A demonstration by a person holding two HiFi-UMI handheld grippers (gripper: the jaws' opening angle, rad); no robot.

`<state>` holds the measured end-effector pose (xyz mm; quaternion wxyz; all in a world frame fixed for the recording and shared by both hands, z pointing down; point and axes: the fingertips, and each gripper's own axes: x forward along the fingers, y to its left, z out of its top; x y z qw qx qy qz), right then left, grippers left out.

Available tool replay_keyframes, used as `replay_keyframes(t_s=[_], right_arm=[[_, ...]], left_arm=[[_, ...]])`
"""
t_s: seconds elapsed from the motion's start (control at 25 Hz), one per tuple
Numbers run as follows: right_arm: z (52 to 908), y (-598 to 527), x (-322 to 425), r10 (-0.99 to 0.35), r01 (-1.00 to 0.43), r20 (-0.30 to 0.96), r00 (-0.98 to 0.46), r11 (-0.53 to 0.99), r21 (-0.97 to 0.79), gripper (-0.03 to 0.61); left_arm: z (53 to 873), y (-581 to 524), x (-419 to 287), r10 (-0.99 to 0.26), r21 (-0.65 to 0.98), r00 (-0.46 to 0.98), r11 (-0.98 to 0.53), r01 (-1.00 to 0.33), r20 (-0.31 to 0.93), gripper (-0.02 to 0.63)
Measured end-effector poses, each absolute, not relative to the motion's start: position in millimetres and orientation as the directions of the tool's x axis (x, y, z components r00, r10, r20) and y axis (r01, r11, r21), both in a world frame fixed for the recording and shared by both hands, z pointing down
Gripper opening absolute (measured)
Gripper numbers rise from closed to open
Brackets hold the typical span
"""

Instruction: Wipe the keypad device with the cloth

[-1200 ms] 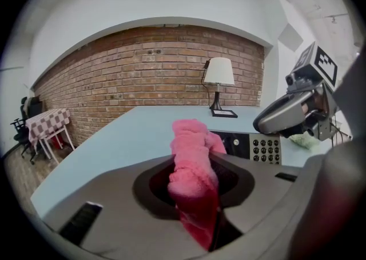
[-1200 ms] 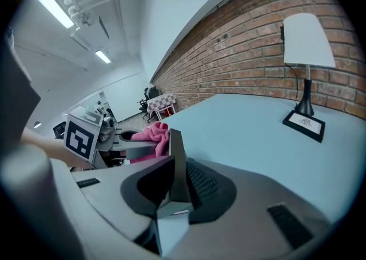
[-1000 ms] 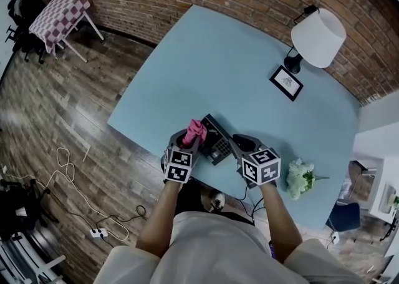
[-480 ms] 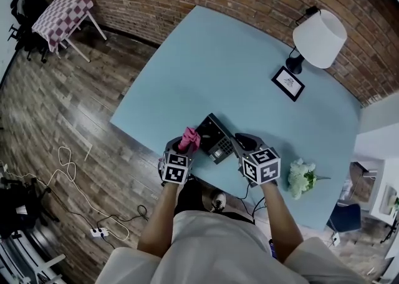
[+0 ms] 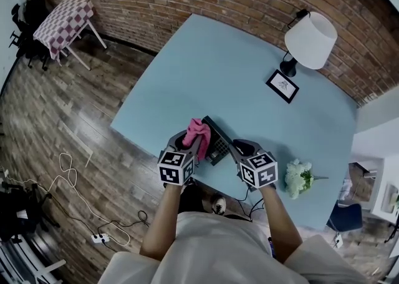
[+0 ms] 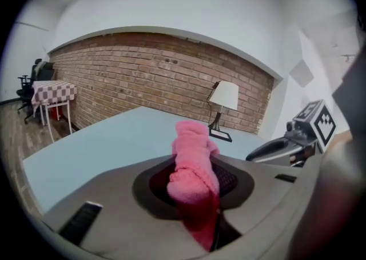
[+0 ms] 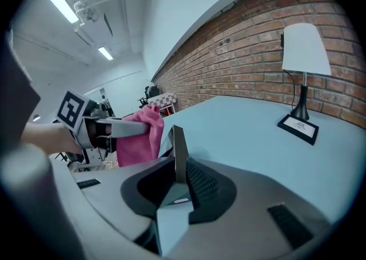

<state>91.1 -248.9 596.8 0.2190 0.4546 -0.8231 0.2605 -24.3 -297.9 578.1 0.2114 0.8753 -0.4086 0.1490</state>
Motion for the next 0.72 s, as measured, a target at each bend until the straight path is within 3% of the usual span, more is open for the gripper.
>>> replay_keyframes(t_s=[0.4, 0.72], right_arm=[[602.4, -247.0, 88.5, -0.625, -0.859, 0.602, -0.496, 0.452, -0.24, 0.091], [602.5, -247.2, 88.3, -0.622, -0.855, 0.595, -0.509, 0.447, -0.264, 0.091]], left_arm=[[597.0, -297.6, 28.0, -0.569, 0.198, 0.67, -0.673, -0.712, 0.476, 0.137], [612.2, -293.7, 20.0, -0.555, 0.163, 0.681, -0.705, -0.69, 0.479, 0.15]])
